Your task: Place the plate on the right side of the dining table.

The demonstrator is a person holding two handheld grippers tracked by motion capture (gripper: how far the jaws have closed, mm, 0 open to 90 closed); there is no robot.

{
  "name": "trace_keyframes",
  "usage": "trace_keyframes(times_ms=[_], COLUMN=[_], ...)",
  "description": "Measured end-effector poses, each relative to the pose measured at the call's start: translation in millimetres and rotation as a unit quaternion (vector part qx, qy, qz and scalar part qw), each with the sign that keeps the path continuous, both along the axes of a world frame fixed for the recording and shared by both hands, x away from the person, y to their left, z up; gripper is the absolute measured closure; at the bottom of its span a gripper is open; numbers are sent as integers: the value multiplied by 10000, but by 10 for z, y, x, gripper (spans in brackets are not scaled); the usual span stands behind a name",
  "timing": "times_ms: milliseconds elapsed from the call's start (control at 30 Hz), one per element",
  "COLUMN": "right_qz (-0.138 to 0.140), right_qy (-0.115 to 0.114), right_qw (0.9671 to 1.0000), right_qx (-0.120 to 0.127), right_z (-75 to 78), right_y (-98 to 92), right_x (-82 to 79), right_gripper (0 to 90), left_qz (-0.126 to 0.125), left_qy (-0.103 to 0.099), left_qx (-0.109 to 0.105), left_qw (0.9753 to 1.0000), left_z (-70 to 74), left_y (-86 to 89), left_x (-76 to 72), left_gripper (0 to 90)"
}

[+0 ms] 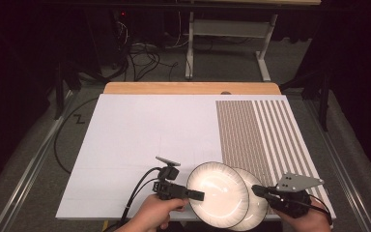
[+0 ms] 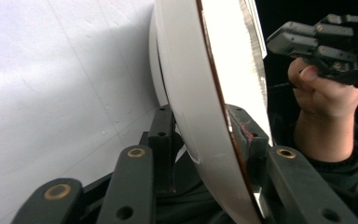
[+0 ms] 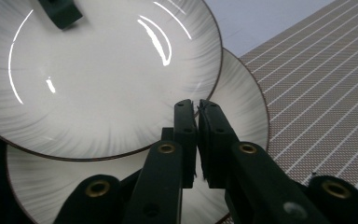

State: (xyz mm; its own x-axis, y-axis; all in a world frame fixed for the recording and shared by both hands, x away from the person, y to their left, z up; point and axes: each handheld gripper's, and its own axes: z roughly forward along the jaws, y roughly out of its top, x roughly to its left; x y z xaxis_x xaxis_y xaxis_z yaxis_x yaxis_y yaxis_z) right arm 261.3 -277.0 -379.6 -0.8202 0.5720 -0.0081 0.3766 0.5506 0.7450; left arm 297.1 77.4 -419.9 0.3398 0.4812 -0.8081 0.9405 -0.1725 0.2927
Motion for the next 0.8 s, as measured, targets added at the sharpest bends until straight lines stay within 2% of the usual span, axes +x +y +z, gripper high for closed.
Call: trace_keyframes(times_ms=[233, 400, 533, 800], right_qz=[-356, -650, -895, -1196], right_qy=[-164, -258, -367, -365], right_qw=[9991, 9973, 9949, 9910], right_qx=[134, 214, 299, 485], right_z=[18, 18, 8, -6], right_y=[-85, -152, -205, -294], right_x=[32, 60, 76, 101], right_gripper=[812, 725, 641, 569], left_qz=[93, 129, 182, 302], left_qy=[-34, -115, -257, -568], left_qx=[15, -8, -47, -39], left_qw=[10000, 9998, 9995, 9979], left_z=[-15, 7, 48, 110], left_y=[21, 37, 54, 86], left_x=[-15, -21, -27, -19], left_gripper=[693, 710, 744, 764])
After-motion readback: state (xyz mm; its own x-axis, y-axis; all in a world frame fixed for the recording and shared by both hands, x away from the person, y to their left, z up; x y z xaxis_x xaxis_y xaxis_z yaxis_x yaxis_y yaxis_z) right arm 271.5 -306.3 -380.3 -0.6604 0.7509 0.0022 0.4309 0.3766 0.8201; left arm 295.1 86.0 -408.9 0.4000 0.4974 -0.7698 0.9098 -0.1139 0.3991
